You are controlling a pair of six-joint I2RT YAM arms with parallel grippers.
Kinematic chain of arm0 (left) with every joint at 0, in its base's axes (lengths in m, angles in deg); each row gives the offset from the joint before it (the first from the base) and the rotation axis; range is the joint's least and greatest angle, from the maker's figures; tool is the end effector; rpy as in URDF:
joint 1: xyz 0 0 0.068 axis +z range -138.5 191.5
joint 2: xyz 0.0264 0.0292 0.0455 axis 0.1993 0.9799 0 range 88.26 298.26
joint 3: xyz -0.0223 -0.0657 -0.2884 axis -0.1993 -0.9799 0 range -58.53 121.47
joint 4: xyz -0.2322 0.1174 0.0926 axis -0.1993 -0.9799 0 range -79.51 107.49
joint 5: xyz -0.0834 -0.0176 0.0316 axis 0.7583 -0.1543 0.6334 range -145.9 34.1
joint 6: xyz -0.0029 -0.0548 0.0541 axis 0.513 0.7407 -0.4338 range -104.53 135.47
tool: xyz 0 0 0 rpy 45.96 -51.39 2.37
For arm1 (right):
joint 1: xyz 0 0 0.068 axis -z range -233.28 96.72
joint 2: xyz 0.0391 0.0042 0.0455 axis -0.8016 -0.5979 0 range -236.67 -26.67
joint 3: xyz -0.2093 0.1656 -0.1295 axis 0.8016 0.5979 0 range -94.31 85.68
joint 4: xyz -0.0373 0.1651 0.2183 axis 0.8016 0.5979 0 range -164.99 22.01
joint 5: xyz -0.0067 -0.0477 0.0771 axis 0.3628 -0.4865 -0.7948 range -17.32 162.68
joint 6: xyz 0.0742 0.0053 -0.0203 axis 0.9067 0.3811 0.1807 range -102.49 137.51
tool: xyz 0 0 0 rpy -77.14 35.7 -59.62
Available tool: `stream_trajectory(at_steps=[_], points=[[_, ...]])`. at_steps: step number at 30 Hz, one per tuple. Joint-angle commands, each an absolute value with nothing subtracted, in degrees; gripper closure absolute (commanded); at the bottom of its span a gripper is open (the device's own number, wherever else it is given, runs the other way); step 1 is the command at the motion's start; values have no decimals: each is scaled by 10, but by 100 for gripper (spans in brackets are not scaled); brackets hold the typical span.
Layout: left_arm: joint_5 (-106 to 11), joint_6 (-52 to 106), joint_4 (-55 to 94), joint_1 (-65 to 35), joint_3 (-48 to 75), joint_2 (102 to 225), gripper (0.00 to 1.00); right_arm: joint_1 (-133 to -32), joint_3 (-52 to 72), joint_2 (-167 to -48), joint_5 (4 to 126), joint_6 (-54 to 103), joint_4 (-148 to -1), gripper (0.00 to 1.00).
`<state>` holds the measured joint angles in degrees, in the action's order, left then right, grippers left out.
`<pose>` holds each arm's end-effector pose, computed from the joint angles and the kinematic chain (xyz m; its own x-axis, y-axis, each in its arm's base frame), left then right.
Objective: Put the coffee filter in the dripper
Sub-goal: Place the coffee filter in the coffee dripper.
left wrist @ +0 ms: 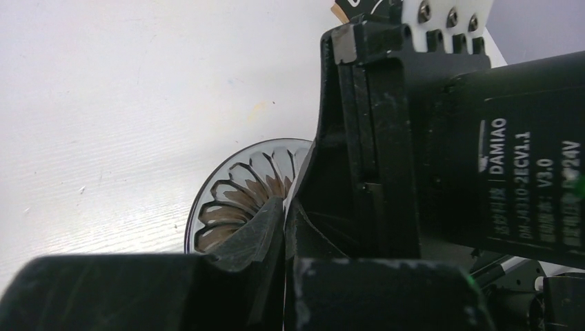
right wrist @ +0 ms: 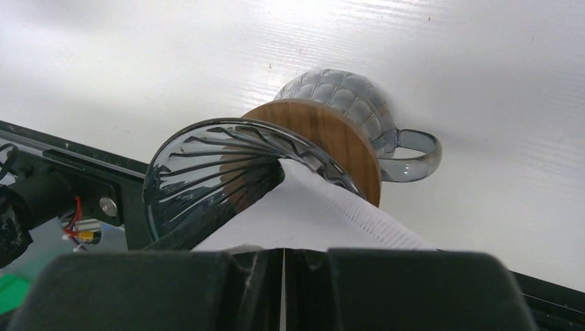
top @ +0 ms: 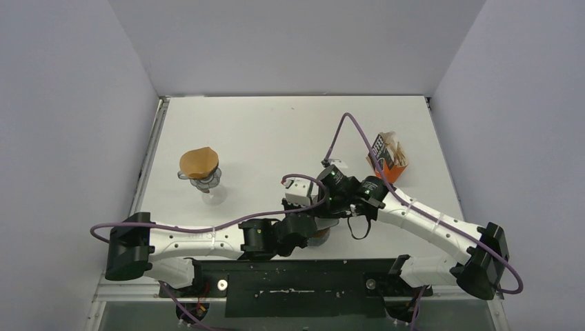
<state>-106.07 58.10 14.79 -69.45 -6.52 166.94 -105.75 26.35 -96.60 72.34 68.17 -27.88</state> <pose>0.1007 -0.3124 0.2761 -0.4139 -0.1594 -0.8963 0.3356 0.8885 -0.3130 0.1599 0.2087 0.2776 -0.9412 0.0441 -0.3349 -0.1058 0.9031 0.4163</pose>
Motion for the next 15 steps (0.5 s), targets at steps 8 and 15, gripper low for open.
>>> stream_trajectory(at_steps=[8, 15], points=[[-1060, 603, 155, -701, -44, 1663, 88, -1061, 266, -985, 763, 686, -307, 93], [-1065, 603, 119, -701, -37, 1641, 71, -1068, 271, -989, 772, 682, -310, 89]])
